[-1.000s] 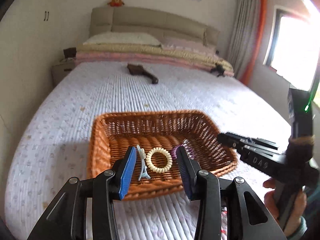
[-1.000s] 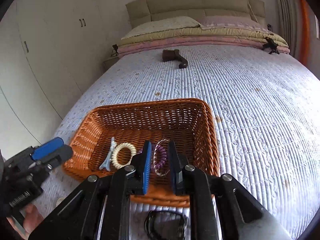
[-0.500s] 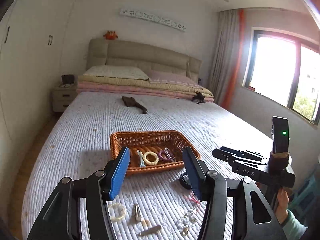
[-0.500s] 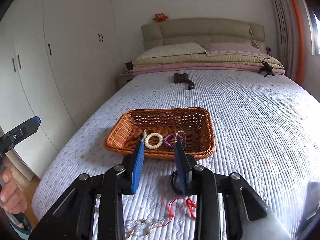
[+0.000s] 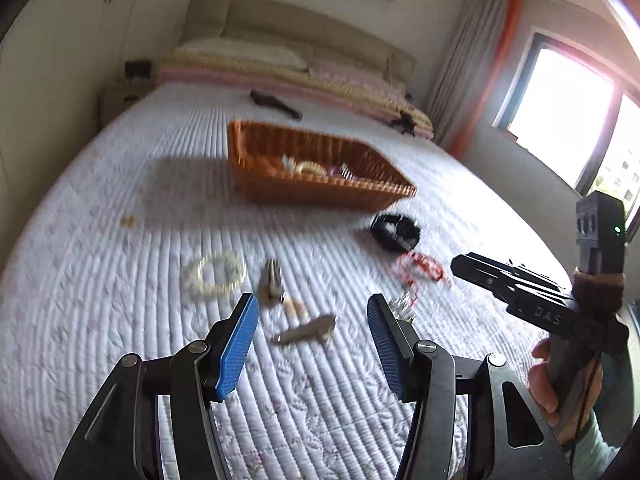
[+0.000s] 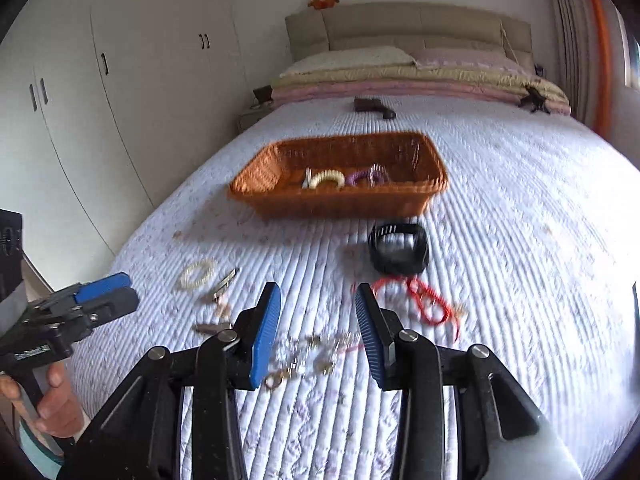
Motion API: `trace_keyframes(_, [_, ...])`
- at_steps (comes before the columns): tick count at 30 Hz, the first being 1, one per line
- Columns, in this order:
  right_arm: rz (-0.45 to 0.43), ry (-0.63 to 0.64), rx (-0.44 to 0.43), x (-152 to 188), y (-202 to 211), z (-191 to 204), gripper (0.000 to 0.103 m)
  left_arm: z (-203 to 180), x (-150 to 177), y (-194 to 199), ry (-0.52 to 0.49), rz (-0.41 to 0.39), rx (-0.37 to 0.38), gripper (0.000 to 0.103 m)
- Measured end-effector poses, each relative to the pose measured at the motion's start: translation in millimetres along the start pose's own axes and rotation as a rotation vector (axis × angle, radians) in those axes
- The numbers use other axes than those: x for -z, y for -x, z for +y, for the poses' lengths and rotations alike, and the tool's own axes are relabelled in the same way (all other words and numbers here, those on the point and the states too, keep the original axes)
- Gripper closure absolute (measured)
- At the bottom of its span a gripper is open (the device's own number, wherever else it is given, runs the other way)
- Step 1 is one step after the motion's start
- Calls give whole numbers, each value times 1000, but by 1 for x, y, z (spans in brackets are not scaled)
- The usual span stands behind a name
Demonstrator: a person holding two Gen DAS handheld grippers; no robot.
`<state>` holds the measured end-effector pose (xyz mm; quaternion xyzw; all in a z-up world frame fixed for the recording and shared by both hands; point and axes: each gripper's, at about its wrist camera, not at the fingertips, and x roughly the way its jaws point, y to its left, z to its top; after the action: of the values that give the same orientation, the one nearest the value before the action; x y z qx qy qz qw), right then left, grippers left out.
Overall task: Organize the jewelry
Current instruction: 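Grasp a silver hair clip with the left tool while the right tool grasps the crystal chain bracelet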
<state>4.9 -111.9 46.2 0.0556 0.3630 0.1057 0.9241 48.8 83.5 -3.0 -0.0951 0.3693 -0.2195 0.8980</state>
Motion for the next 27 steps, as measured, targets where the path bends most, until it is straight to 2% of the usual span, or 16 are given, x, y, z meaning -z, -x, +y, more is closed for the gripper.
trace_keyframes(3, [53, -21, 1, 18, -16, -3, 61, 11, 7, -26, 42, 67, 2, 45])
trace_keyframes(6, [82, -54, -14, 29, -26, -8, 61, 14, 10, -41, 59, 88, 0, 45])
trace_keyframes(14, [137, -125, 2, 42, -48, -20, 61, 7, 13, -71, 33, 151, 4, 45])
trace_keyframes(16, [131, -117, 10, 41, -50, -20, 70, 0, 16, -71, 1, 173, 50, 46])
trace_keyframes(18, [132, -112, 18, 40, -52, -19, 71, -9, 20, -69, -25, 202, 110, 46])
trace_keyframes(22, [130, -125, 24, 39, -54, -25, 74, -24, 31, -61, -80, 228, 163, 46])
trace_keyframes(25, [123, -152, -13, 39, -49, -33, 74, -28, 28, -60, -98, 206, 98, 46])
trace_keyframes(27, [121, -169, -51, 39, -46, -35, 74, -28, 23, -63, -106, 183, 22, 46])
